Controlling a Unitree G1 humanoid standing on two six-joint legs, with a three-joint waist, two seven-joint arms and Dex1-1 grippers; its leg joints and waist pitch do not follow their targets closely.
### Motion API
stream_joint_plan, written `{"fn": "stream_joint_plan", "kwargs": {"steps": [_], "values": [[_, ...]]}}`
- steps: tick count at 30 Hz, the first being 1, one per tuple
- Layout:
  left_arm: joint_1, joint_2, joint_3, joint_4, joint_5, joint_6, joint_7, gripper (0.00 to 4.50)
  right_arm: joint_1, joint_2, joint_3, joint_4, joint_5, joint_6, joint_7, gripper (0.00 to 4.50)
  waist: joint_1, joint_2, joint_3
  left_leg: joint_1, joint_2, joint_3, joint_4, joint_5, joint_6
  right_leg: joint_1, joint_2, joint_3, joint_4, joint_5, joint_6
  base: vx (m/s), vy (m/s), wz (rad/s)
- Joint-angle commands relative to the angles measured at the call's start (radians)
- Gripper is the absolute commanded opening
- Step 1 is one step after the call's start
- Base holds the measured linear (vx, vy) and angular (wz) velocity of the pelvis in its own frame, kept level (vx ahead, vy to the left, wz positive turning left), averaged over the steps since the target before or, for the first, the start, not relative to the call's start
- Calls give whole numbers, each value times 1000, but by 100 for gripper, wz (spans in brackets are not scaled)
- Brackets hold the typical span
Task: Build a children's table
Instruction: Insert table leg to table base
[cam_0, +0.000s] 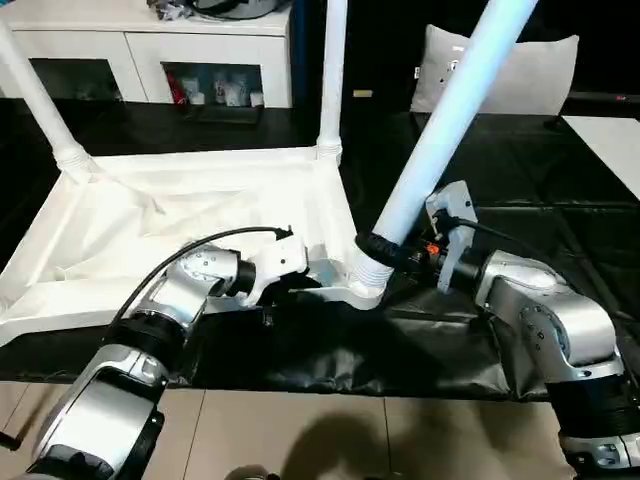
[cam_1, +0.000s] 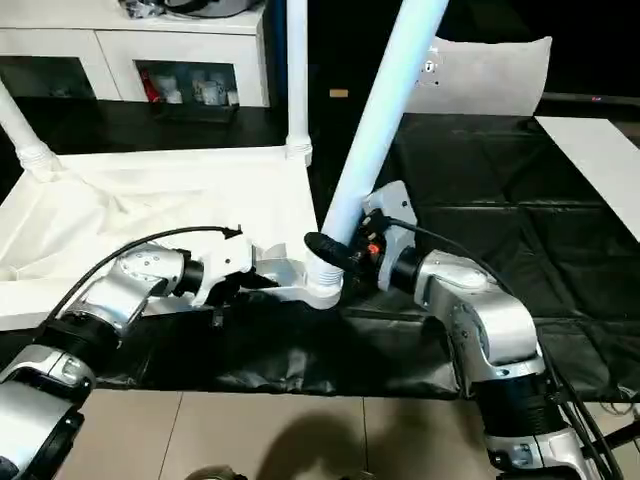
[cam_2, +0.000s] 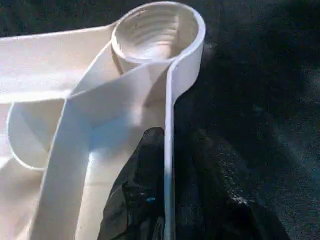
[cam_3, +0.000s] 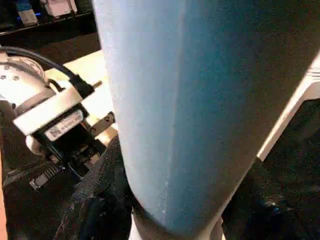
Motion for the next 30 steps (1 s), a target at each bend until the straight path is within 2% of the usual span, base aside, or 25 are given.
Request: {"fn": "stream_joint_plan", "kwargs": {"steps": [1, 2, 5, 7, 12, 16, 20, 21, 23, 25, 30], "values": [[-2, 1, 2, 10, 7, -3, 4, 104, 2, -4, -1, -30, -12, -11, 9, 190, 3, -13, -73, -3, 96, -39, -76, -65, 48, 67, -116, 81, -95, -270, -115, 0, 0, 0], [-1, -7, 18, 18, -11, -6, 8, 75, 3, -4, 1, -32, -11, -13, 10, 190, 3, -16, -73, -3, 95, -39, -76, -65, 48, 67, -117, 81, -97, -285, -109, 0, 0, 0], [-2, -14, 21, 38, -9, -35, 27, 64, -1, -11, 17, -24, -32, -33, 7, 190, 3, -15, -73, -3, 96, -39, -75, -60, 50, 66, -116, 79, -97, -285, -106, 0, 0, 0], [-4, -20, 24, 52, -7, -38, 40, 41, -7, -17, 32, -15, -50, -46, 10, 190, 3, -17, -74, -2, 95, -39, -75, -61, 50, 65, -116, 80, -97, -284, -101, 0, 0, 0], [-8, -29, 36, 55, -22, -52, 31, 9, -23, -21, 59, 16, -77, -67, 21, 190, 3, -17, -75, -3, 97, -39, -76, -55, 54, 65, -117, 80, -94, -275, -108, 0, 0, 0], [-10, -12, 3, 71, 29, -87, 31, 3, -41, -13, 71, 56, -96, -81, 24, 190, 1, -19, -76, -4, 100, -41, -76, -48, 60, 65, -119, 81, -87, -227, -132, 0, 0, 0], [-11, 0, -23, 84, 68, -116, 41, 0, -55, -10, 82, 90, -107, -82, 25, 190, 0, -19, -73, -4, 99, -40, -77, -63, 52, 67, -119, 82, -92, -258, -120, 0, 0, 0], [-12, 16, -50, 76, 103, -149, 37, 0, -70, -10, 100, 134, -127, -88, 37, 190, 0, -21, -73, -3, 100, -40, -78, -65, 51, 66, -119, 81, -92, -262, -119, 0, 0, 0], [-12, 19, -53, 69, 105, -152, 29, 0, -72, -10, 104, 142, -130, -88, 43, 190, -2, -19, -73, -2, 100, -40, -77, -73, 45, 66, -121, 82, -94, -273, -119, 0, 0, 0], [-15, 21, -55, 51, 99, -159, 3, 0, -78, -11, 113, 157, -125, -77, 64, 190, -3, -24, -74, -1, 103, -40, -78, -70, 45, 66, -120, 83, -90, -254, -125, 0, 0, 0], [-32, 22, -63, 50, 99, -194, -25, 0, -86, -5, 121, 190, -126, -75, 81, 190, -3, -24, -76, -2, 103, -39, -76, -55, 50, 66, -121, 83, -84, -205, -151, 0, 0, 0]]}}
